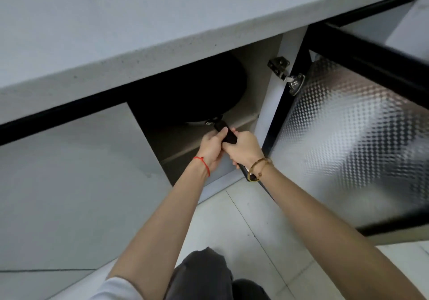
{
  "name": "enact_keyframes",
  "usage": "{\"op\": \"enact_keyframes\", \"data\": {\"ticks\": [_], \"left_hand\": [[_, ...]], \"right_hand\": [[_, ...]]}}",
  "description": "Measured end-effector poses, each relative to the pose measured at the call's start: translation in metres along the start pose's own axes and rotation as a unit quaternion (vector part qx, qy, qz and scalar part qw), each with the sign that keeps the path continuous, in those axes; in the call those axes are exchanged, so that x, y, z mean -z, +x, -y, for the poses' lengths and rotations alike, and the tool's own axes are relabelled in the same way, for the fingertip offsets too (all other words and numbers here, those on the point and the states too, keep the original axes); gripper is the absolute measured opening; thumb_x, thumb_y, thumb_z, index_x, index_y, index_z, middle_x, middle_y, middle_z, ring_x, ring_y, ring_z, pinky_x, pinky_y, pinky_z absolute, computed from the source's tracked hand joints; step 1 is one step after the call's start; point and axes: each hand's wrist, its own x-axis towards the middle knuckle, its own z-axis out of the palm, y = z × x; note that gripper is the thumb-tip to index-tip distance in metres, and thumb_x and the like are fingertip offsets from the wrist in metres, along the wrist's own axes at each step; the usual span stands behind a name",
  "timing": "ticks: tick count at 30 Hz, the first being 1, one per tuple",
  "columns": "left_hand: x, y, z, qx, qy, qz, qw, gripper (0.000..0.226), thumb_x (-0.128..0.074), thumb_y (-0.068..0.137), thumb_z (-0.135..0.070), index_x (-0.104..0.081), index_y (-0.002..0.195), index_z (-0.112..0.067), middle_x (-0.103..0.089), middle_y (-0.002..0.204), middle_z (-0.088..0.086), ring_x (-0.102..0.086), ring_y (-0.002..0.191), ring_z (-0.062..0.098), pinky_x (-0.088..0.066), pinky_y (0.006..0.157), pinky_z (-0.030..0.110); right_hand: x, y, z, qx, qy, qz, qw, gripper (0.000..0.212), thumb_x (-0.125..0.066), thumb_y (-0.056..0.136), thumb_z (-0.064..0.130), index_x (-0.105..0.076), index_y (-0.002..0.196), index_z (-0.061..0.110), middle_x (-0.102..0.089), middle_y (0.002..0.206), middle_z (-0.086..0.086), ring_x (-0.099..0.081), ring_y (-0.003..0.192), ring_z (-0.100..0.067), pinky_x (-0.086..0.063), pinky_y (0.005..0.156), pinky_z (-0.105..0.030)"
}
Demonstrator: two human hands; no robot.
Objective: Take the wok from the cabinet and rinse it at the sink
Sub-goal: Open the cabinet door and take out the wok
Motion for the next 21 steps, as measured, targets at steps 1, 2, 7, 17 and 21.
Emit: {"op": "enact_keyframes", "data": {"ticks": [1, 2, 7, 17, 21], "left_hand": [[-0.003, -0.010, 0.000, 0.012, -0.003, 0.003, 1.000, 0.016, -0.045, 0.101, -0.009, -0.056, 0.106, 0.001, -0.064, 0.093, 0.011, -0.062, 0.086, 0.020, -0.051, 0.085, 0.032], [-0.007, -0.019, 0.001, 0.025, -0.007, 0.007, 1.000, 0.016, -0.045, 0.101, -0.009, -0.056, 0.109, 0.001, -0.065, 0.095, 0.010, -0.062, 0.090, 0.020, -0.049, 0.090, 0.032], [-0.025, -0.071, 0.005, 0.067, -0.001, 0.021, 0.998, 0.024, -0.044, 0.101, -0.007, -0.052, 0.121, 0.004, -0.064, 0.103, 0.012, -0.062, 0.098, 0.020, -0.050, 0.092, 0.028], [-0.059, -0.151, 0.000, 0.169, 0.004, 0.017, 0.985, 0.023, -0.042, 0.101, -0.002, -0.051, 0.120, 0.008, -0.063, 0.099, 0.011, -0.058, 0.104, 0.026, -0.043, 0.103, 0.037], [-0.069, -0.193, -0.010, 0.201, -0.005, 0.028, 0.979, 0.017, -0.041, 0.101, -0.001, -0.058, 0.099, -0.001, -0.065, 0.093, 0.009, -0.062, 0.093, 0.020, -0.048, 0.094, 0.031]], "right_hand": [[0.005, -0.011, 0.000, -0.003, -0.006, -0.002, 1.000, 0.030, -0.059, 0.082, 0.024, -0.064, 0.104, 0.004, -0.061, 0.054, -0.009, -0.060, 0.037, -0.022, -0.052, 0.037, -0.034], [0.010, -0.023, 0.000, -0.009, -0.010, -0.006, 1.000, 0.033, -0.059, 0.081, 0.026, -0.065, 0.104, 0.003, -0.062, 0.056, -0.009, -0.060, 0.038, -0.023, -0.052, 0.036, -0.034], [0.037, -0.081, 0.007, -0.029, -0.017, -0.010, 0.999, 0.039, -0.059, 0.086, 0.019, -0.060, 0.124, 0.010, -0.058, 0.057, -0.003, -0.052, 0.029, -0.008, -0.041, 0.030, -0.020], [0.073, -0.161, 0.011, -0.072, -0.054, 0.010, 0.996, 0.022, -0.059, 0.082, 0.023, -0.065, 0.101, 0.014, -0.066, 0.069, -0.002, -0.061, 0.048, -0.014, -0.042, 0.039, -0.017], [0.083, -0.199, 0.014, -0.104, -0.048, 0.015, 0.993, 0.017, -0.061, 0.082, 0.027, -0.065, 0.092, 0.013, -0.067, 0.072, -0.002, -0.062, 0.063, -0.019, -0.036, 0.048, -0.018]]}}
